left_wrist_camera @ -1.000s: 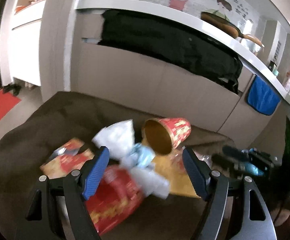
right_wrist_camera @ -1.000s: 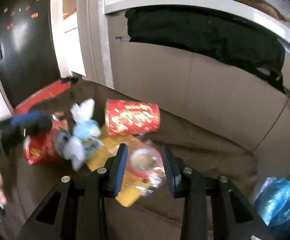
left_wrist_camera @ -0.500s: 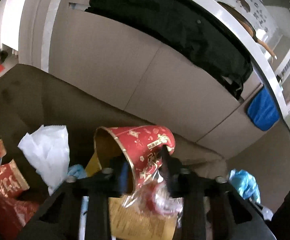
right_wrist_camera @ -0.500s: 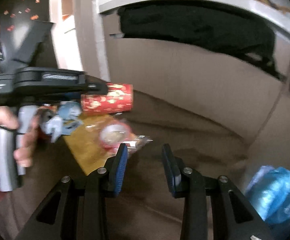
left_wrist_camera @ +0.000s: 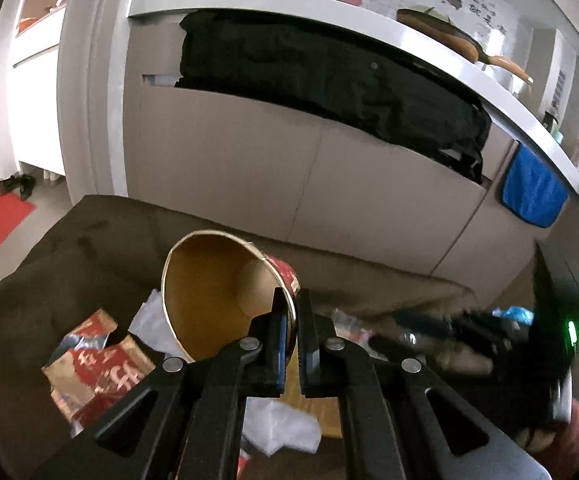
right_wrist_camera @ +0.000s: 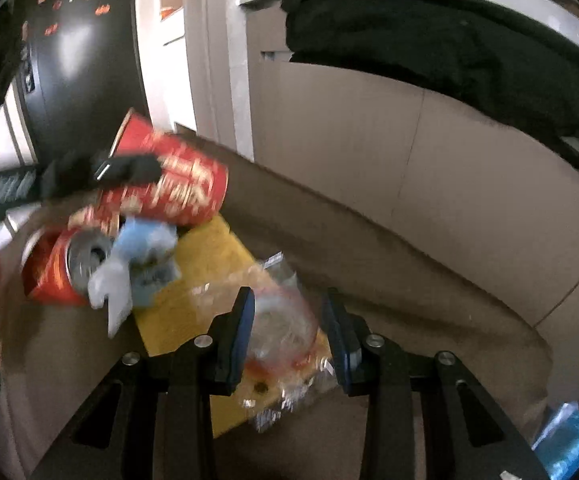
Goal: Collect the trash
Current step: 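Grasp the red paper cup with the left tool while the right tool grasps the tape roll bag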
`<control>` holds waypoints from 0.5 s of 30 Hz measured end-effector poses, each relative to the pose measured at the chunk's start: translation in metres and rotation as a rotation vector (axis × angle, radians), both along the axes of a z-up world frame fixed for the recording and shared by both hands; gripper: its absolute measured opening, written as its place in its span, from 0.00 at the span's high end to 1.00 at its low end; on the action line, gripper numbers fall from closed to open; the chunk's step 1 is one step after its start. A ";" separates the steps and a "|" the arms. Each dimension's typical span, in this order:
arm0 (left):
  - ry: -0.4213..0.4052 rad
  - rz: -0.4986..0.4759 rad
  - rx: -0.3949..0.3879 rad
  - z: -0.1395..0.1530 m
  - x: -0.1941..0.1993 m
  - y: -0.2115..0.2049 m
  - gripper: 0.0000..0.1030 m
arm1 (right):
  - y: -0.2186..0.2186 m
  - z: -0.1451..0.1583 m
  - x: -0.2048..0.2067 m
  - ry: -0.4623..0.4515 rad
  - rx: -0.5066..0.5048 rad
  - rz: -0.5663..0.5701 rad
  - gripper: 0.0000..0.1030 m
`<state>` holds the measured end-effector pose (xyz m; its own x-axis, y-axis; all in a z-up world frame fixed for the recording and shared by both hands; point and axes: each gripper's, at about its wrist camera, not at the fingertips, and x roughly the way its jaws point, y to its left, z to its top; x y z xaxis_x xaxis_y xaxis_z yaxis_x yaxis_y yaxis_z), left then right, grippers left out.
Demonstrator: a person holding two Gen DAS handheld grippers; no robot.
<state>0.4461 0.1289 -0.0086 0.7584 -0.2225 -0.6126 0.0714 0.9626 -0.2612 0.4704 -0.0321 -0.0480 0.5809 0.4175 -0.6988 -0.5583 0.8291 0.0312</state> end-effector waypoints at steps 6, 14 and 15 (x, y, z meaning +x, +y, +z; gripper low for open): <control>-0.019 -0.009 -0.013 0.005 -0.017 0.008 0.96 | -0.002 -0.010 0.025 0.165 0.046 0.027 0.61; -0.018 -0.014 -0.032 0.007 -0.034 0.012 0.96 | 0.009 -0.012 -0.026 0.108 -0.010 0.118 0.55; -0.021 -0.014 -0.029 0.009 -0.038 0.013 0.96 | 0.011 -0.012 -0.031 0.088 -0.021 0.119 0.54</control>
<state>0.4081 0.1417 -0.0001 0.7678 -0.2501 -0.5898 0.0903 0.9537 -0.2869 0.4391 -0.0214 -0.0596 0.4644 0.4647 -0.7539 -0.6489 0.7579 0.0675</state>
